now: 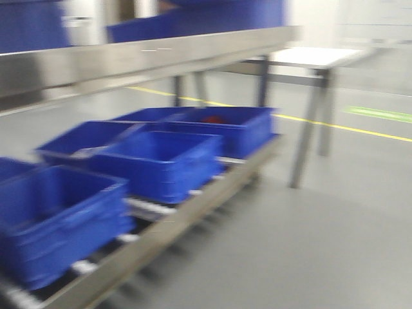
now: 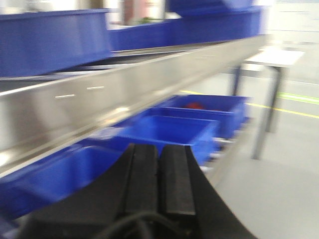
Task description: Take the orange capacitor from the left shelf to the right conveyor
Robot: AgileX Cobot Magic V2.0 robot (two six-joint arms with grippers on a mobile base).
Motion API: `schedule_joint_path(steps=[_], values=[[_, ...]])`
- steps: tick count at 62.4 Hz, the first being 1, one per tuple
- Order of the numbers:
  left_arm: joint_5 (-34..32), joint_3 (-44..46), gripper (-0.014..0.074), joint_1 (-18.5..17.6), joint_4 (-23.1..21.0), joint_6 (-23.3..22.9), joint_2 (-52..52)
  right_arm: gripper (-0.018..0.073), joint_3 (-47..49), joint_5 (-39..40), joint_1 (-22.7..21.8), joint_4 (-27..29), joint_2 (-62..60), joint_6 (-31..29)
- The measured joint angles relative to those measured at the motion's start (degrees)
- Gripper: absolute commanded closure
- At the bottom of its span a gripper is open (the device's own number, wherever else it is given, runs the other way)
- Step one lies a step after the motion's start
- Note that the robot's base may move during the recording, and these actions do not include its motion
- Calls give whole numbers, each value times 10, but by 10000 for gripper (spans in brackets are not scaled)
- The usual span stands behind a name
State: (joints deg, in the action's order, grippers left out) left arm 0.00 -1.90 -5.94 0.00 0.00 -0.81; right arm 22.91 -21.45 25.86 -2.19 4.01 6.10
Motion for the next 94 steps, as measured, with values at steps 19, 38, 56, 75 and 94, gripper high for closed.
schedule_joint_path(steps=[19, 38, 56, 75, 94], values=[[0, 0, 701, 0, 0, 0, 0, 510, 0, 0, 0, 0, -1, 0], [0, 0, 701, 0, 0, 0, 0, 510, 0, 0, 0, 0, -1, 0], [-3, 0, 701, 0, 0, 0, 0, 510, 0, 0, 0, 0, -1, 0], [-3, 0, 701, 0, 0, 0, 0, 510, 0, 0, 0, 0, -1, 0], [0, 0, 701, 0, 0, 0, 0, 510, 0, 0, 0, 0, -1, 0]])
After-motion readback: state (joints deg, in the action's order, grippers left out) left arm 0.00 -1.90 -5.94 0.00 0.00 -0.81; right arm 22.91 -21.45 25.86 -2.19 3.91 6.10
